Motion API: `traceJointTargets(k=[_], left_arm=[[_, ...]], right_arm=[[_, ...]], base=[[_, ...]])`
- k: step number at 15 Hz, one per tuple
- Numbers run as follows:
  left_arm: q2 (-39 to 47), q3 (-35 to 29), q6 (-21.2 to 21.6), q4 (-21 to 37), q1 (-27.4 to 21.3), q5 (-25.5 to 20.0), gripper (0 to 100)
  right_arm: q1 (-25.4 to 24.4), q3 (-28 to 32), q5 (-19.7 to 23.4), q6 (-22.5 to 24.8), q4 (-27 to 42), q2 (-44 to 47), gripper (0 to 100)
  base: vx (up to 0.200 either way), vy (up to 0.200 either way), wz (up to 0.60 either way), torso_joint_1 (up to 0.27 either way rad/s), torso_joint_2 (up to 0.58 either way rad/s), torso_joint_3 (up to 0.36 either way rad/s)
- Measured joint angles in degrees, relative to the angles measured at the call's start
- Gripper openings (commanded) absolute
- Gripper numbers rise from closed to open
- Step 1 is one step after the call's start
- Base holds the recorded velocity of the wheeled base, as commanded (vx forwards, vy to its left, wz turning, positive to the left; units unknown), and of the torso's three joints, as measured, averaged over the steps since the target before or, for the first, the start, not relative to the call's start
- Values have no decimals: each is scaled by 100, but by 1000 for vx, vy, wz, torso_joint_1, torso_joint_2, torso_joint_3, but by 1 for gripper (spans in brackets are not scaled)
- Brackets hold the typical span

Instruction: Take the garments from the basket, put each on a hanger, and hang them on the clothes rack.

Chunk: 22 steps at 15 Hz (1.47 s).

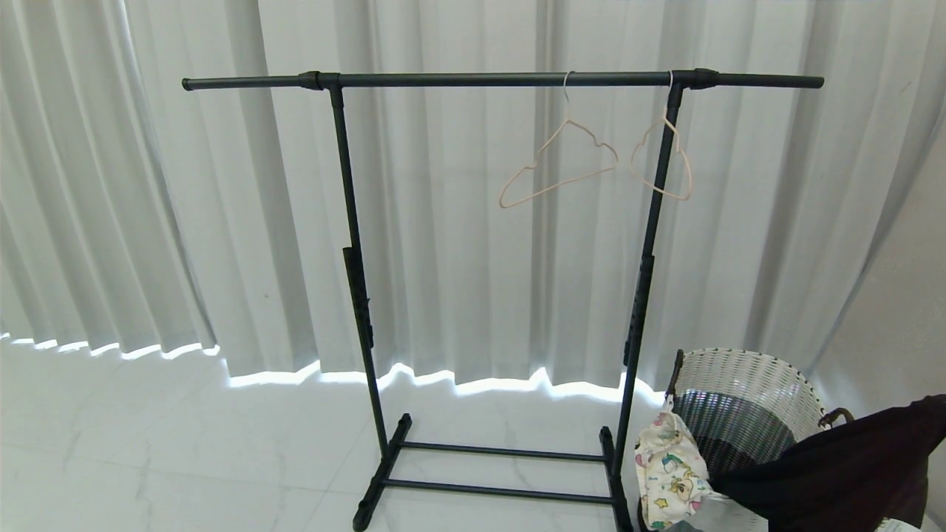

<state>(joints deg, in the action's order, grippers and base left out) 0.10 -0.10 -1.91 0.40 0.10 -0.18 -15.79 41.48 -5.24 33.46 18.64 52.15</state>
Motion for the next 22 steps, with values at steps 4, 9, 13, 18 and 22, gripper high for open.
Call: traceJointTargets(k=[4,9,13,18,22], left_arm=[[0,0,0,0,-5,0,100],[0,0,2,0,0,0,100],[0,0,6,2,-2,0,100],[0,0,69,4,-5,-9,100],[6,0,304,4,-26,-96,100]], right_arm=[[-400,-37,0,-2,0,123,0],[-1285,-22,32,-119,-145,562,0],[-2219,52,27,-1100,-345,992,0],[-3823,914,16,-3535,-490,2033,0],[-4301,1419,27,-4161,-545,2754,0]], base=[[0,0,0,0,0,0],[0,0,0,0,0,0],[0,0,0,0,0,0],[0,0,0,0,0,0],[0,0,0,0,0,0]])
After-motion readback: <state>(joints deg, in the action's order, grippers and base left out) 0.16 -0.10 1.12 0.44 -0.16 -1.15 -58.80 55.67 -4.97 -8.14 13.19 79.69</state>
